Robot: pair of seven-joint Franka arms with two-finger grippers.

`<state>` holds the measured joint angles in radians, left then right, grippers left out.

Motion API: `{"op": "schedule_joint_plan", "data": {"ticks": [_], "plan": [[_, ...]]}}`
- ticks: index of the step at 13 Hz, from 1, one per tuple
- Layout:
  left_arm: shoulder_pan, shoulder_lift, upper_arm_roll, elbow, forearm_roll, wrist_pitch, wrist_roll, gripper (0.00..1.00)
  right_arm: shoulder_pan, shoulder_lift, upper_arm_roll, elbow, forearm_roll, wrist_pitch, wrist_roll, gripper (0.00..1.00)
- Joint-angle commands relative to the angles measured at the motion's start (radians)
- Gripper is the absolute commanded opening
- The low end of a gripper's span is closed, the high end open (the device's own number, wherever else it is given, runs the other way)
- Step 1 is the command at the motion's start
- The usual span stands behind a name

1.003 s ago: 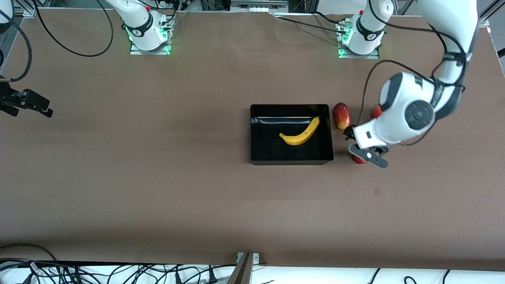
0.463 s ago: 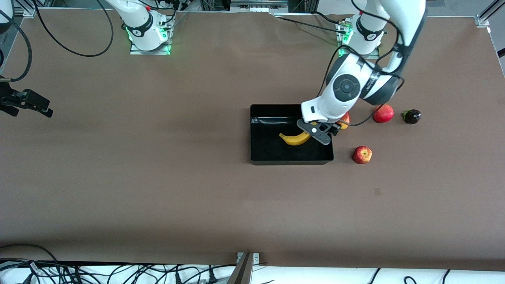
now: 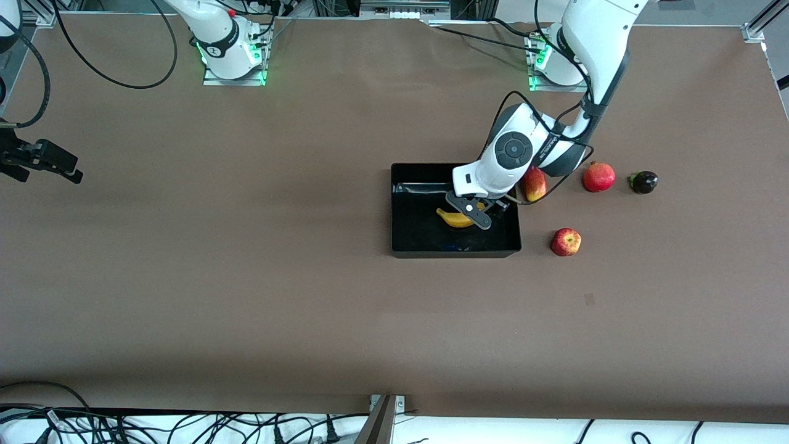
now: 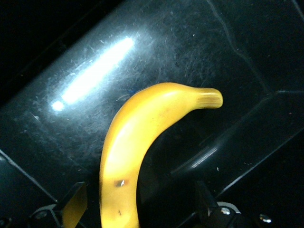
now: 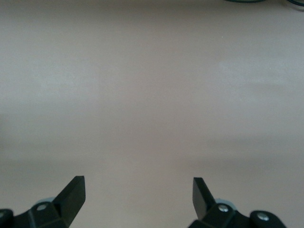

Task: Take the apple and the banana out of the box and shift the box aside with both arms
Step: 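Move the left gripper into the tray and grasp the yellow banana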

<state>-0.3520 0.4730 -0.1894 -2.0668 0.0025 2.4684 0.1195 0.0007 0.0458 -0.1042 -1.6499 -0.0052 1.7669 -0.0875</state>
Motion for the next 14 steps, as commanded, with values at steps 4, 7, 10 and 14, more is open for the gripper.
{"op": "schedule_joint_plan", "data": {"ticks": [4,7,10,14], "plan": [[-0.004,0.075,0.007,0.004,0.011,0.067,0.006,1.0,-0.008,-0.006,0.006,-0.007,0.016,0.009,0.003,1.0],[-0.004,0.079,0.008,0.004,0.014,0.078,0.014,0.28,-0.008,-0.006,0.006,-0.007,0.016,0.009,0.003,1.0],[-0.002,0.069,0.008,0.004,0.014,0.063,0.011,0.0,-0.008,-0.006,0.006,-0.007,0.016,0.009,0.003,1.0],[0.002,-0.002,0.007,0.01,0.01,-0.008,0.002,0.0,-0.008,-0.006,0.006,-0.007,0.016,0.011,0.003,1.0]]}}
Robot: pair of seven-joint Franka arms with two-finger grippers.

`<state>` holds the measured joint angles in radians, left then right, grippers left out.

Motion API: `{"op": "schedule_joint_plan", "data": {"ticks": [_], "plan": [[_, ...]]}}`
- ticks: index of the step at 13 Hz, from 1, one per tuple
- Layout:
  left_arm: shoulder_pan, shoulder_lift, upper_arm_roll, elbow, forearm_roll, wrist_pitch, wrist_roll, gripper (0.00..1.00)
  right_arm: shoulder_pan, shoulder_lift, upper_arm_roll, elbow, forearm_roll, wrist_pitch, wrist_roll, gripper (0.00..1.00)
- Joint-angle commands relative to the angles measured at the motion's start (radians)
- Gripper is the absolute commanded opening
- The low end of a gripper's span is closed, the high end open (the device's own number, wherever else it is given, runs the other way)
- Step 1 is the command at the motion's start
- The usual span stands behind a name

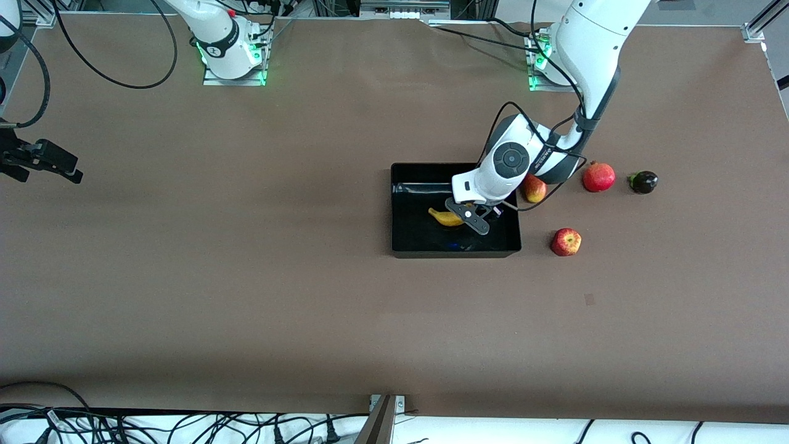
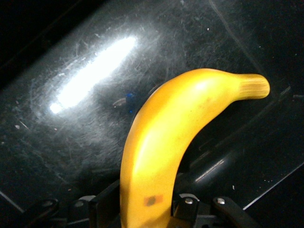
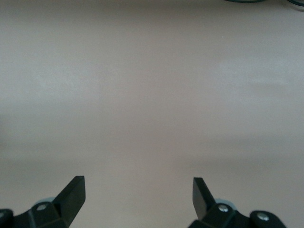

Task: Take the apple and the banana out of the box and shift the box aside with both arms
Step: 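Lift the banana out of the tray with the left gripper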

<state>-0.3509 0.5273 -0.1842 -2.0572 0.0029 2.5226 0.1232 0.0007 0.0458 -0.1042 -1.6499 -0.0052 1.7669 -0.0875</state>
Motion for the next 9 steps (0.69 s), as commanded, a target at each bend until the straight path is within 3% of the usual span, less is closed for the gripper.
{"op": "schedule_joint_plan", "data": {"ticks": [1,5,9], "plan": [[0.006,-0.084,0.0,-0.003,0.002,-0.085,0.0,0.0,-0.008,-0.006,0.006,-0.007,0.016,0.009,0.002,1.0],[0.041,-0.265,-0.011,0.002,-0.075,-0.273,0.003,0.0,-0.008,-0.006,0.006,-0.007,0.016,0.011,0.003,1.0],[0.23,-0.355,-0.079,0.012,-0.087,-0.379,0.027,0.0,-0.008,-0.006,0.006,-0.007,0.016,0.009,0.003,1.0]]}}
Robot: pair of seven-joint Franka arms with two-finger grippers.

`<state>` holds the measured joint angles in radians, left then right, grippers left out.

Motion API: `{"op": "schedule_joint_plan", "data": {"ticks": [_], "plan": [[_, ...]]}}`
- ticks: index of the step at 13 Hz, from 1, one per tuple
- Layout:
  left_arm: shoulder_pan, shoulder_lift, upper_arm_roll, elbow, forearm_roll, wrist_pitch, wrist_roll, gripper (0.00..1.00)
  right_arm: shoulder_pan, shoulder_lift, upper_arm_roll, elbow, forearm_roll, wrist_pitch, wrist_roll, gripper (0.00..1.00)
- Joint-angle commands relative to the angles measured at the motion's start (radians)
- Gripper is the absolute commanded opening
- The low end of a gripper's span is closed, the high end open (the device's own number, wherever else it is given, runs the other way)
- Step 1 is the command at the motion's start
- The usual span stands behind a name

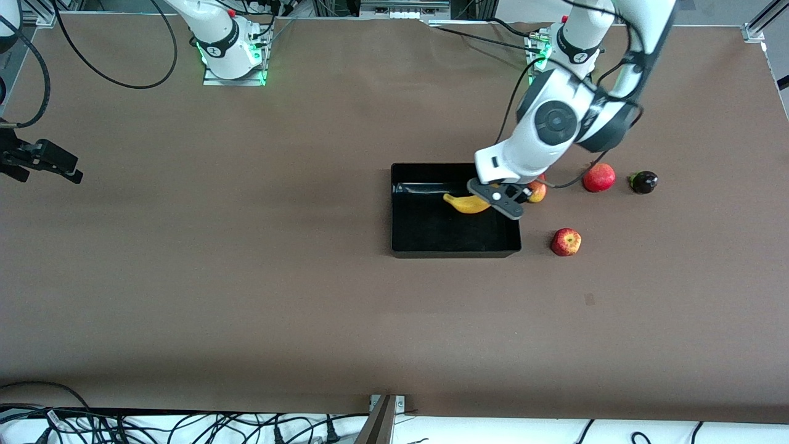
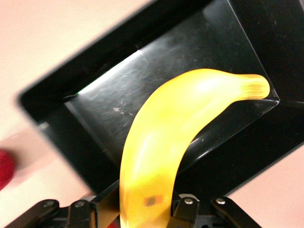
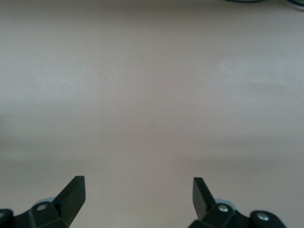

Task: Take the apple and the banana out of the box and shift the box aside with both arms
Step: 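Lift the banana out of the tray with the left gripper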

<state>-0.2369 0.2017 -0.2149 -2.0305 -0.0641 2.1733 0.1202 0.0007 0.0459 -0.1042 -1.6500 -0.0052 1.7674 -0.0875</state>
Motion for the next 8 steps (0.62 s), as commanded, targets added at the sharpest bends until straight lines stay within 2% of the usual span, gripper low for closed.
{"op": "schedule_joint_plan", "data": {"ticks": [1,5,8], "plan": [[0.225,-0.028,-0.098,-0.016,-0.022,-0.032,0.117,0.0,-0.008,-0.006,0.006,-0.007,0.016,0.009,0.003,1.0],[0.445,0.018,-0.1,-0.013,-0.01,-0.027,0.424,0.0,-0.008,-0.006,0.006,-0.007,0.016,0.011,0.003,1.0],[0.539,0.103,-0.092,0.029,0.003,-0.018,0.646,0.0,-0.008,-0.006,0.006,-0.007,0.016,0.009,0.003,1.0]]}}
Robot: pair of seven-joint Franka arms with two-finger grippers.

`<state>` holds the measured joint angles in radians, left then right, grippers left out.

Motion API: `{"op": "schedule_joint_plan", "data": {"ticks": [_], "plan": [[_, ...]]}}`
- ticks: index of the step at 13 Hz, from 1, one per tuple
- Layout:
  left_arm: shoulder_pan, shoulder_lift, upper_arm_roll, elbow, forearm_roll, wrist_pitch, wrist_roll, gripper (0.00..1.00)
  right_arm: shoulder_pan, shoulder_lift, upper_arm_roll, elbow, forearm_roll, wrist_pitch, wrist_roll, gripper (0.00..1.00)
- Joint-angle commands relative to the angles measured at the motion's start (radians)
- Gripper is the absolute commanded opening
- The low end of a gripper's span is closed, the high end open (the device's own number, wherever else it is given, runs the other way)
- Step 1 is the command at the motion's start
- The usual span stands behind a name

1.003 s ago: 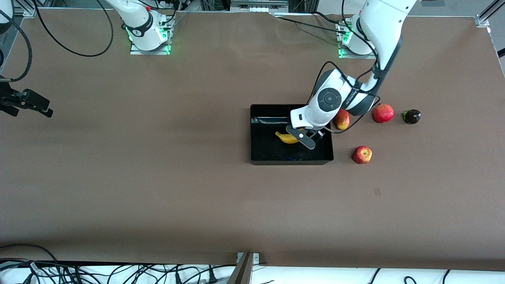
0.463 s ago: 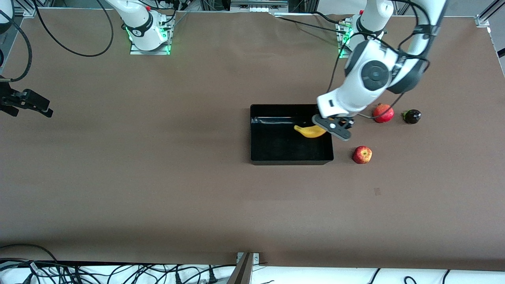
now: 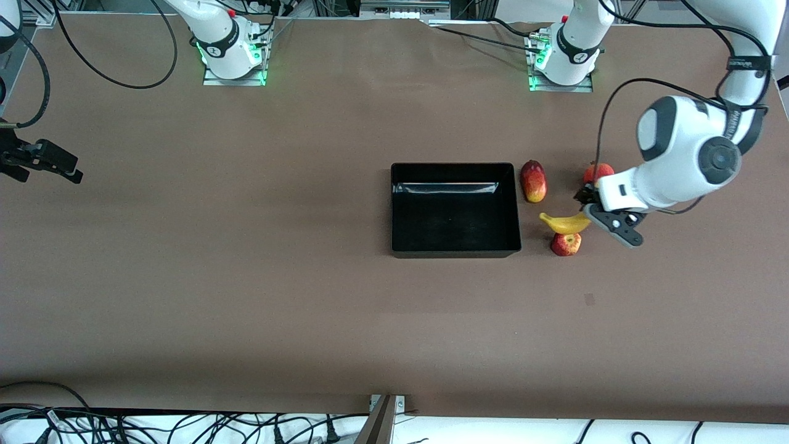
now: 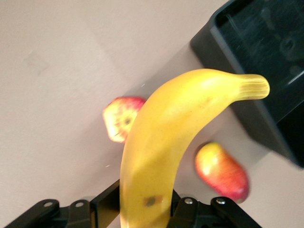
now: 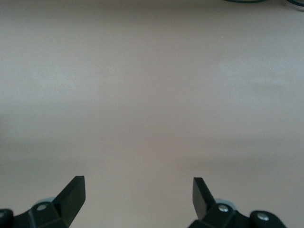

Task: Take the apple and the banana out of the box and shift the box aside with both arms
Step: 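Lift the banana out of the tray with the left gripper, then lower the banana onto the table beside the apple and release it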

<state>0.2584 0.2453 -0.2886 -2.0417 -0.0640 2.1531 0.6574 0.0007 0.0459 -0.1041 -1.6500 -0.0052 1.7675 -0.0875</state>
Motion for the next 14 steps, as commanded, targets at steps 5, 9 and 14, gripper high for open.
{"op": "schedule_joint_plan", "data": {"ticks": [5,9,14], "plan": [[0.122,0.153,0.003,0.089,0.156,0.097,0.4,0.0,-0.008,-0.006,0.006,-0.007,0.016,0.009,0.003,1.0],[0.143,0.203,0.034,0.089,0.161,0.12,0.641,0.0,-0.008,-0.006,0.006,-0.007,0.016,0.009,0.003,1.0],[0.144,0.252,0.035,0.081,0.222,0.142,0.803,0.0,-0.008,-0.006,0.006,-0.007,0.016,0.009,0.003,1.0]]}}
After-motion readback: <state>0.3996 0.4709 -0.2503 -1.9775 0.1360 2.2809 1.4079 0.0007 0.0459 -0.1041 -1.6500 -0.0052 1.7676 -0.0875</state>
